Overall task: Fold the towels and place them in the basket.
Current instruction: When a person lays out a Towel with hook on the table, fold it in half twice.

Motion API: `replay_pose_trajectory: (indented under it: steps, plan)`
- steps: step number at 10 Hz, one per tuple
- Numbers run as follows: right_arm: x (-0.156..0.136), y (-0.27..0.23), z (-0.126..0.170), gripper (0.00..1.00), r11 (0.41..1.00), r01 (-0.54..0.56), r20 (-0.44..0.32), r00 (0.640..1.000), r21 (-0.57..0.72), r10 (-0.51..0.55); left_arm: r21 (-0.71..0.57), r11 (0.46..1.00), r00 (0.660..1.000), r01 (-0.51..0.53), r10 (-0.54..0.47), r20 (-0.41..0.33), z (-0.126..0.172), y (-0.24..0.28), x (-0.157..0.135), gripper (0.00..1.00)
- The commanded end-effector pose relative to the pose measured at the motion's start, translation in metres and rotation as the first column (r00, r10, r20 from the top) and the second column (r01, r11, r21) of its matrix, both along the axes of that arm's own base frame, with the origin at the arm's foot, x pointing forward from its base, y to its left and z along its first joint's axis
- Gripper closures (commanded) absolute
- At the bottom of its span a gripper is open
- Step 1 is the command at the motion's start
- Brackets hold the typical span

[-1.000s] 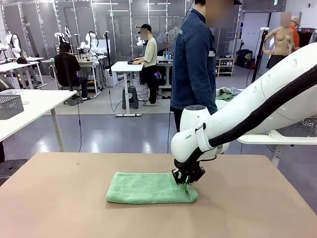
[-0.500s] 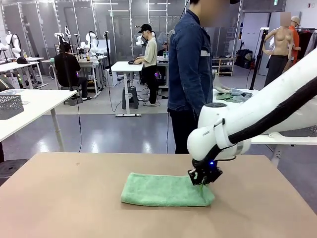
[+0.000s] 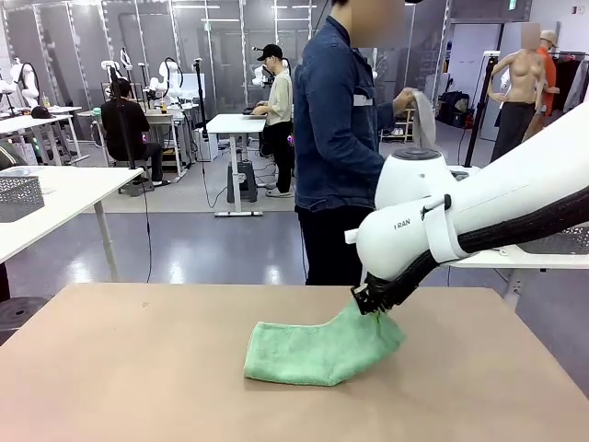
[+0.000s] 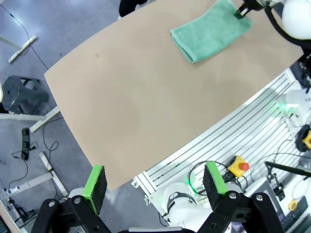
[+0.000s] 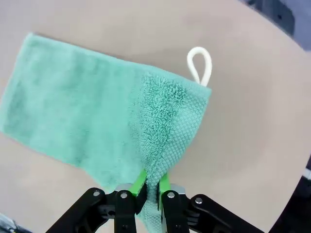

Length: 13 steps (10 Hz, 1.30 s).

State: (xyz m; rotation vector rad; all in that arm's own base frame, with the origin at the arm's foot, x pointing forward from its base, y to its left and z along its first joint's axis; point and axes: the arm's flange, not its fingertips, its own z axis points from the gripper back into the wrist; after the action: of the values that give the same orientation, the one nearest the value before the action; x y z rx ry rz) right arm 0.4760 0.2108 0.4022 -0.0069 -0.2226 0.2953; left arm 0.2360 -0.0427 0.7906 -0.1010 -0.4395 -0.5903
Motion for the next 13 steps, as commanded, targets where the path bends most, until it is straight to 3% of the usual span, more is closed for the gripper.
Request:
replay_pose_trajectory:
  steps: [1, 4, 6, 10, 12, 13]
  plan:
    - [0.001, 0.045, 0.01, 1.0, 0.999, -0.039, 0.024, 0.999, -0.009, 0.039, -0.001, 1.0, 1.0, 0.006, -0.006, 0.01, 0.002, 0.001, 0.0, 0.0]
    - [0.007, 0.11, 0.015, 1.0, 0.998, -0.065, 0.005, 0.998, -0.004, 0.065, -0.001, 1.0, 1.0, 0.006, -0.006, 0.01, 0.002, 0.001, 0.0, 0.0]
    - [0.015, 0.14, 0.002, 1.0, 0.996, -0.045, -0.076, 0.996, 0.08, 0.051, -0.001, 1.0, 1.0, 0.006, -0.006, 0.01, 0.002, 0.001, 0.0, 0.0]
    - [0.029, 0.184, -0.034, 1.0, 0.992, 0.041, -0.112, 0.993, 0.117, -0.028, -0.001, 1.0, 1.0, 0.006, -0.006, 0.01, 0.002, 0.001, 0.0, 0.0]
    - [0.028, 0.197, -0.044, 0.49, 0.99, 0.034, -0.131, 0.991, 0.139, -0.016, -0.001, 1.0, 1.0, 0.006, -0.006, 0.01, 0.002, 0.001, 0.0, 0.0]
    - [0.026, 0.2, -0.046, 0.31, 0.99, 0.039, -0.116, 0.993, 0.136, -0.024, -0.001, 1.0, 1.0, 0.006, -0.006, 0.01, 0.002, 0.001, 0.0, 0.0]
